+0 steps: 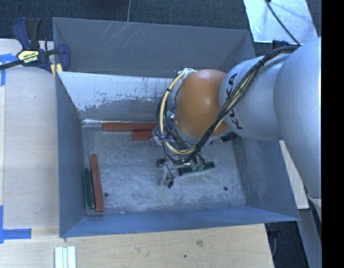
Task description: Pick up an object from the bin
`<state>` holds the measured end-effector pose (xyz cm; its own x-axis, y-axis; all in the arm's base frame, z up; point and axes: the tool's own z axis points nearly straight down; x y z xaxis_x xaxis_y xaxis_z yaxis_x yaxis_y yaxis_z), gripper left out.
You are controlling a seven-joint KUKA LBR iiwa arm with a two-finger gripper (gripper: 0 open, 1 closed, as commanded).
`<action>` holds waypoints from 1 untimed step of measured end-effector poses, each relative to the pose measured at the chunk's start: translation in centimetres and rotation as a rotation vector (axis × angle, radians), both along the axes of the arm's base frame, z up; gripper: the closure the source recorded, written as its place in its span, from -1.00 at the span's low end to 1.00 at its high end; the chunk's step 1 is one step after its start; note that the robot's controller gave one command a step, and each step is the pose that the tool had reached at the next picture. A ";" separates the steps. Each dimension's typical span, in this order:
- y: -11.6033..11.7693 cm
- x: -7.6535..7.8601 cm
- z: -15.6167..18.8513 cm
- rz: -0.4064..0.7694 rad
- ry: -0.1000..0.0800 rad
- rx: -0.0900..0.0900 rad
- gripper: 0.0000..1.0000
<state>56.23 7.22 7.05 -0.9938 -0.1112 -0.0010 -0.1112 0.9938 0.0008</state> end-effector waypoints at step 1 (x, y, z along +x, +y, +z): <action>-6.4 0.9 0.0 0.159 -0.005 -0.003 -1.00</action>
Offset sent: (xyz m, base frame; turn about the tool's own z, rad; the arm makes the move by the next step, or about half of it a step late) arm 0.0074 -0.0612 -0.0005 -0.1634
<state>57.10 0.82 7.05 -0.9635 -0.2675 -0.0054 -0.2675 0.9636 -0.0034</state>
